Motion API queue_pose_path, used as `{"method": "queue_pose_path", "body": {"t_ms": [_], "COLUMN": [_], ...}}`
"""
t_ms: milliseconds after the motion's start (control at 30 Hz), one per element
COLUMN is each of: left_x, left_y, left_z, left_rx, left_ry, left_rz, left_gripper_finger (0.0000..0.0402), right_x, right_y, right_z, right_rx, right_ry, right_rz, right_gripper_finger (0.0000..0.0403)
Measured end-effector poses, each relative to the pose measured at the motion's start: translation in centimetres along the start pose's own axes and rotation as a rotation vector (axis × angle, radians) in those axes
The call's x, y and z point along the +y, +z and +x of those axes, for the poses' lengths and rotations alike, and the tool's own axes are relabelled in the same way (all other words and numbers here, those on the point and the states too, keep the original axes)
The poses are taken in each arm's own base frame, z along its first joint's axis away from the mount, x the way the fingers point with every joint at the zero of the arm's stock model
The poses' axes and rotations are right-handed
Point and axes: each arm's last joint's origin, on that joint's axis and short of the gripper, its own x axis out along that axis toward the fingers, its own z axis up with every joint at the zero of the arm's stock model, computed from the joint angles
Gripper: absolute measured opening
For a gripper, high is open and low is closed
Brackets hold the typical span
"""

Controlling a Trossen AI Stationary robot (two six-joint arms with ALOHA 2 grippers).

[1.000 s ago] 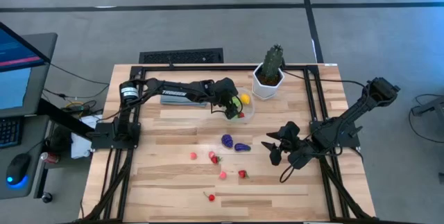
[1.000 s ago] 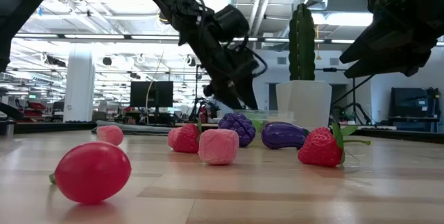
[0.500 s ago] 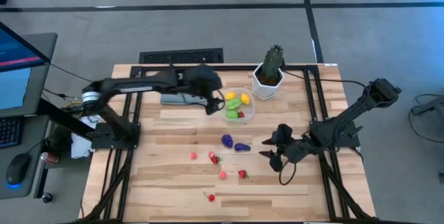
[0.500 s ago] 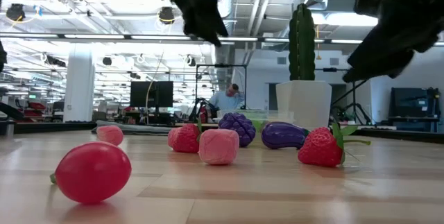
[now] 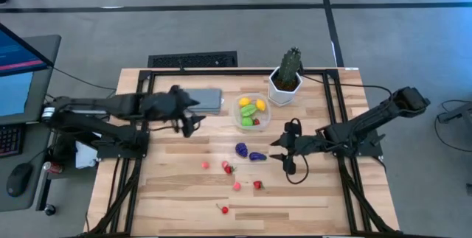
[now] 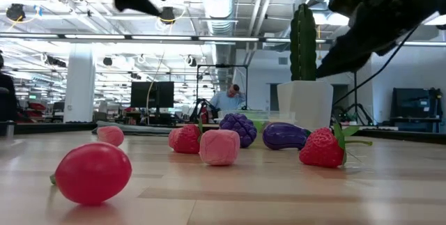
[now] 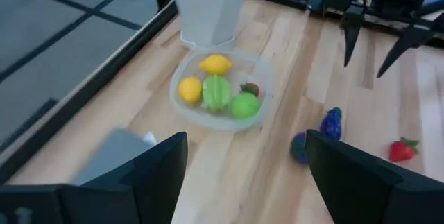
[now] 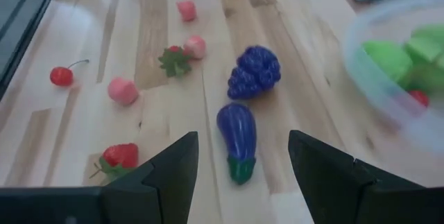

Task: Pick and placing Produce into tupperware
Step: Put the eggplant into the transparent bin

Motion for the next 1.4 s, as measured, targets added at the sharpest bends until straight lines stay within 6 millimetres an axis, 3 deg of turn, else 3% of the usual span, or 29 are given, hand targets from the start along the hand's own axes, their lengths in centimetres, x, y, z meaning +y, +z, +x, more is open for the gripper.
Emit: {"method": "queue_pose_path", "body": {"t_ms": [167,433,867,1067,1400], "left_x": [0.1,0.2,-0.2,-0.2,-0.1], "left_y": [-3.7,-6.7,-7.2,-7.3,-7.5], "left_z": [-2.2,-3.5,-3.7,-3.7,-3.7], "left_rx": [-0.063,-0.1,-0.085,-0.076,-0.057], "left_ry": [-0.005,-0.065,-0.092,-0.089,-0.083], "left_rz": [-0.128,-0.253,-0.261,-0.265,-0.256], "left_gripper_finger": [0.0281,0.0281,0.0281,0.0281,0.0281], "right_x": [-0.3,-1.1,0.8,0.5,0.0], "right_y": [0.6,0.3,0.7,0.6,0.8], "right_z": [0.3,2.4,8.8,9.9,10.0], "right_rx": [-0.03,0.051,0.202,0.228,0.232], "right_ry": [0.056,0.104,0.089,0.063,0.079], "right_rz": [-0.122,-0.054,-0.064,-0.037,-0.059], "right_gripper_finger": [0.0249,0.0249,0.0249,0.0249,0.0249]}}
